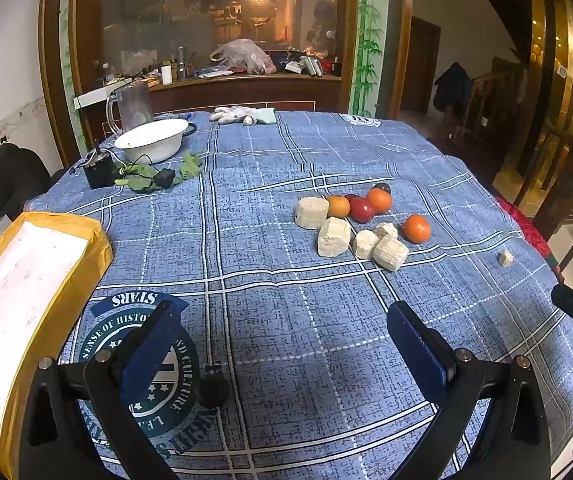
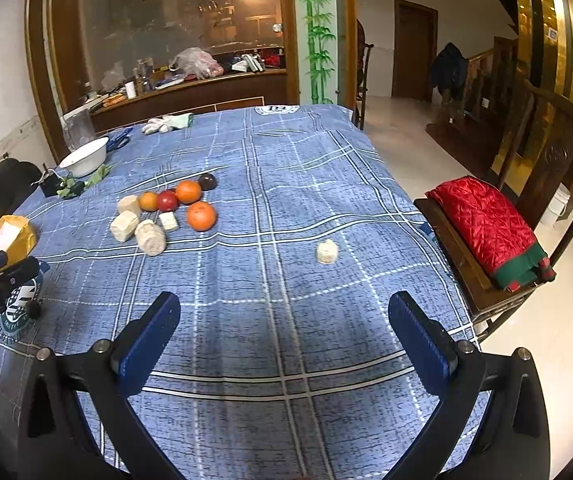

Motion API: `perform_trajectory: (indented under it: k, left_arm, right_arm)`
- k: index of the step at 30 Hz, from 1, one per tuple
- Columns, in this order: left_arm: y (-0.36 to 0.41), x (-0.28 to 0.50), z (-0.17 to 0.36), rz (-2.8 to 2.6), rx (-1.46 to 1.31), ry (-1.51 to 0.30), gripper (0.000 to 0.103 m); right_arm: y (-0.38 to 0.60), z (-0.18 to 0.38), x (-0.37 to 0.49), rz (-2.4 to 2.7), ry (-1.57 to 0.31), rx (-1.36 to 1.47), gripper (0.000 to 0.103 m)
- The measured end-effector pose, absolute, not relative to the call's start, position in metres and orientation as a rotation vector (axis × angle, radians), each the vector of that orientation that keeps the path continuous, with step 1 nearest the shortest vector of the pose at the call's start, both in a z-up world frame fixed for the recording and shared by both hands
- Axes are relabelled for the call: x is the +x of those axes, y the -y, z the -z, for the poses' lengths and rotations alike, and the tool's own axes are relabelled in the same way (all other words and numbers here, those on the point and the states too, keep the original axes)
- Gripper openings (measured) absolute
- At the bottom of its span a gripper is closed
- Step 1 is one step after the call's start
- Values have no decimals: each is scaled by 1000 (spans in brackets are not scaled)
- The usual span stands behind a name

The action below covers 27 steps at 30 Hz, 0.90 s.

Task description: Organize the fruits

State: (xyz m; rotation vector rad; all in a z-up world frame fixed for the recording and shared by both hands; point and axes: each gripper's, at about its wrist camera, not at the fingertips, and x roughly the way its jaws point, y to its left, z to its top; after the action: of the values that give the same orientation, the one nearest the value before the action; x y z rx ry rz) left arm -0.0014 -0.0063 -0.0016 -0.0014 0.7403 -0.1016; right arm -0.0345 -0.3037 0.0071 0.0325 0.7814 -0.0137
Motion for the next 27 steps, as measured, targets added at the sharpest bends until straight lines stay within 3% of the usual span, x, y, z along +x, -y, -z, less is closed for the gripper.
perform_trajectory:
  k: [27]
  left_arm:
    - [10,-4,1,100,9,-736,103]
  right_arm:
    - [297,-12,-34,-15,-763,40,103]
